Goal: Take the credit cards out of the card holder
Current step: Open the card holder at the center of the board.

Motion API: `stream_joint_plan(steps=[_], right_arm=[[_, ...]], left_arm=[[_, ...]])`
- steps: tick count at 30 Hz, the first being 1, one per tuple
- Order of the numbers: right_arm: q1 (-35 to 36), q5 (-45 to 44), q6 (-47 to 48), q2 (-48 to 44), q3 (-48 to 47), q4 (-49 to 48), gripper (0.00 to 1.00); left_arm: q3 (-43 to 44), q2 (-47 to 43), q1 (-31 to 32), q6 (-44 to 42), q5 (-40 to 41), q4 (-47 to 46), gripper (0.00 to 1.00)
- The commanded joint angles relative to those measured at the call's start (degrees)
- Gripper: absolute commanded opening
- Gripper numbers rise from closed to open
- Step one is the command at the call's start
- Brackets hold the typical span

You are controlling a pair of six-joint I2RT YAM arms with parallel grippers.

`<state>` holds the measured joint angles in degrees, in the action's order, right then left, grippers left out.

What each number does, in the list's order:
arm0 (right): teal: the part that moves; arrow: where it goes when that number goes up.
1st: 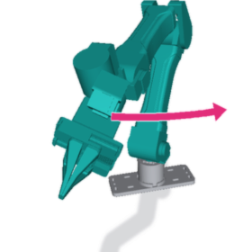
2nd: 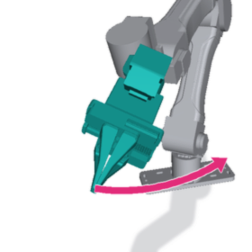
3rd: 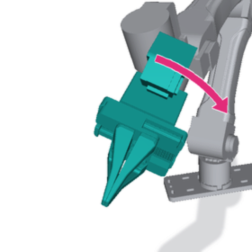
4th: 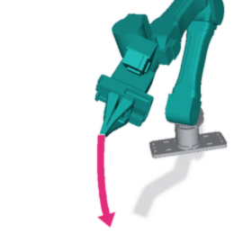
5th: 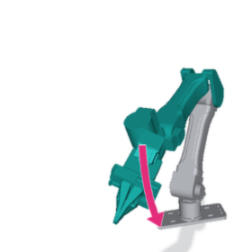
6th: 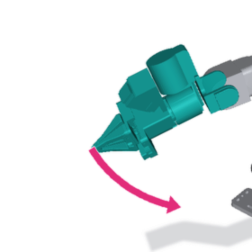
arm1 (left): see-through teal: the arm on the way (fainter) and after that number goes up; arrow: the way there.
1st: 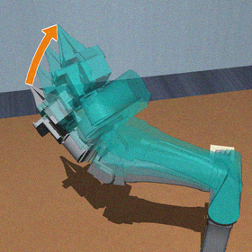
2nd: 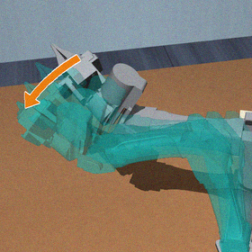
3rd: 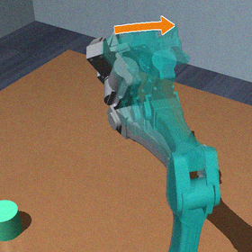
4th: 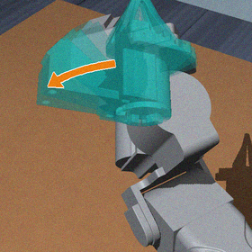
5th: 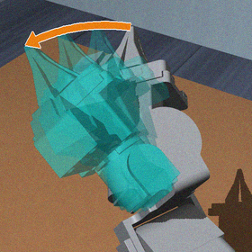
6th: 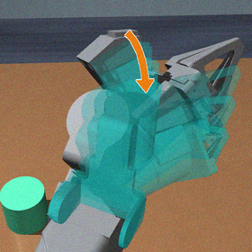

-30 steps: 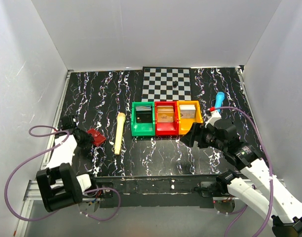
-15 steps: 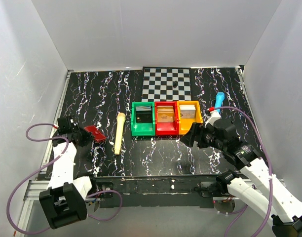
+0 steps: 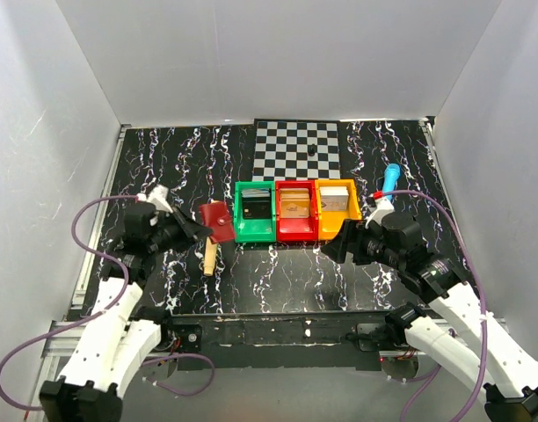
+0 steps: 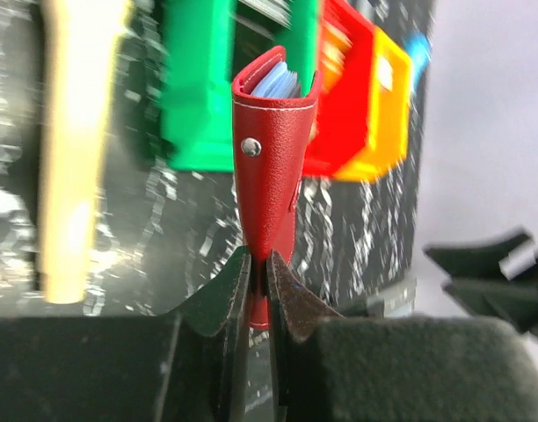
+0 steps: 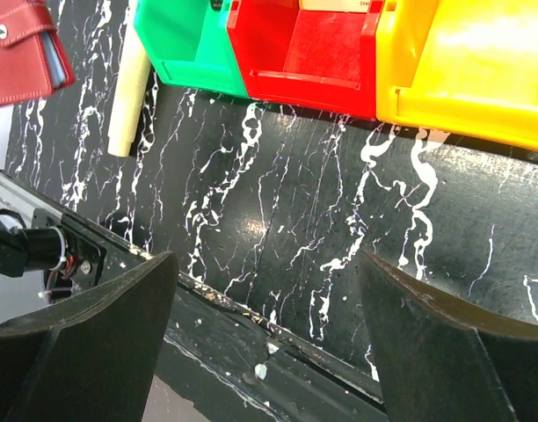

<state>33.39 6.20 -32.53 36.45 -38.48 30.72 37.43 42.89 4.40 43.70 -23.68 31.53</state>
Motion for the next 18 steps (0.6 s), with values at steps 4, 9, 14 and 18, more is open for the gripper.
stream_joint_plan(steps=[4,9,14,18], right_arm=[[-0.08,5.74,0.54,-0.41,-0.64,-1.89,0.89],[1.68,7.95,-1.12,-0.50,2.44,-3.65,0.87],[4.31,6.29,-4.38,-2.16,5.78,-4.26,0.87],[6.51,4.44,-5.96,-2.79,7.80,-5.14,0.86]], left_arm=[[-3.06,-5.89,21.41,5.95,4.51,-4.81,0.00],[-8.51,-1.08,37.31,11.57,11.80,-9.37,0.01],[-12.29,6.05,43.84,16.76,15.24,-17.97,0.01],[-14.75,9.57,43.94,19.22,18.84,-21.77,0.01]])
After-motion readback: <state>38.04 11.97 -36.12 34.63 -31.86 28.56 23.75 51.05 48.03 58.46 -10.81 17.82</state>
